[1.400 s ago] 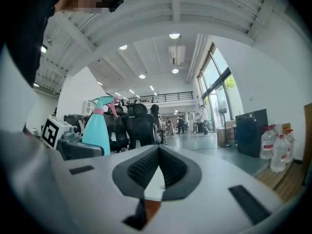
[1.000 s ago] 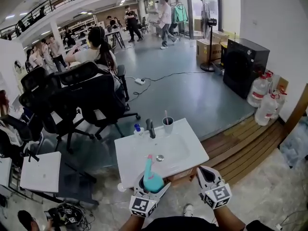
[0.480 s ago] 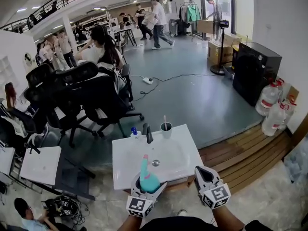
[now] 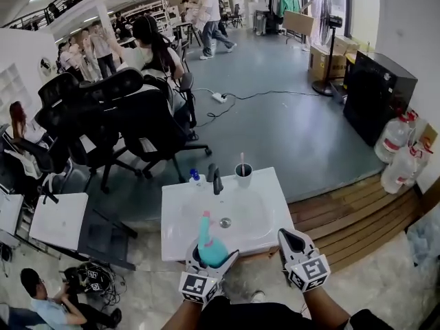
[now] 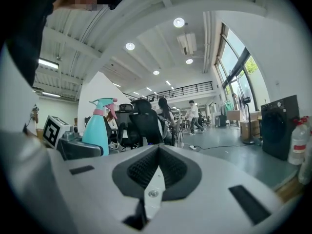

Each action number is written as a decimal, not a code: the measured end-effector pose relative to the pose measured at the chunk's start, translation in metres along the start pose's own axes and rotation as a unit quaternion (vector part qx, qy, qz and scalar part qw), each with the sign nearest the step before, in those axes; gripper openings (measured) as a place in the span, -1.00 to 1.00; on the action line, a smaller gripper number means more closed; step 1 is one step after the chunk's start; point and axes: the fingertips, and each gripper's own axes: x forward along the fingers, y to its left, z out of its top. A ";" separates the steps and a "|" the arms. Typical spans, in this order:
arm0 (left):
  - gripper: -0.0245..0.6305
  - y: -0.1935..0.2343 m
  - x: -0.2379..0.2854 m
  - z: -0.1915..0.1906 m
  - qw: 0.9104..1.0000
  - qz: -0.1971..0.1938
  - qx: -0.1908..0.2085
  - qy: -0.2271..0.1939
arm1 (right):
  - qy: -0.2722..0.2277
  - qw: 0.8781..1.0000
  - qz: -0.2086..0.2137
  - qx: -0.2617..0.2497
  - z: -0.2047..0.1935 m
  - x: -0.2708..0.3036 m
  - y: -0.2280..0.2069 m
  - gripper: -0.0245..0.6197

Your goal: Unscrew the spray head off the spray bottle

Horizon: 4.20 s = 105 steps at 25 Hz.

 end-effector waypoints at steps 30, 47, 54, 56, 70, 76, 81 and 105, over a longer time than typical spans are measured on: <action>0.50 0.194 0.035 0.015 0.999 -0.033 0.013 -0.018 | -0.024 0.999 -0.001 0.029 0.025 0.192 0.064 -0.91; 0.50 0.169 0.082 0.014 0.999 0.012 0.037 -0.010 | -0.019 0.995 0.093 0.001 0.046 0.211 0.034 -0.90; 0.50 0.153 0.094 0.021 0.999 0.016 0.028 -0.012 | -0.028 0.990 0.136 0.017 0.054 0.204 0.033 -0.79; 0.50 0.147 0.095 0.021 1.000 0.013 0.026 -0.011 | -0.029 0.988 0.151 0.020 0.059 0.200 0.036 -0.67; 0.50 0.149 0.095 0.018 0.998 0.040 0.041 -0.003 | -0.075 0.955 0.282 0.049 0.107 0.205 0.087 -0.08; 0.50 0.147 0.097 0.015 0.998 0.040 0.048 0.006 | -0.073 0.944 0.317 0.055 0.114 0.207 0.109 -0.15; 0.51 0.143 0.098 0.013 0.998 0.036 0.053 0.011 | -0.056 0.937 0.343 0.036 0.111 0.210 0.130 -0.28; 0.50 0.111 0.105 0.019 0.996 -0.014 0.086 0.020 | -0.029 0.939 0.342 0.008 0.103 0.212 0.144 -0.50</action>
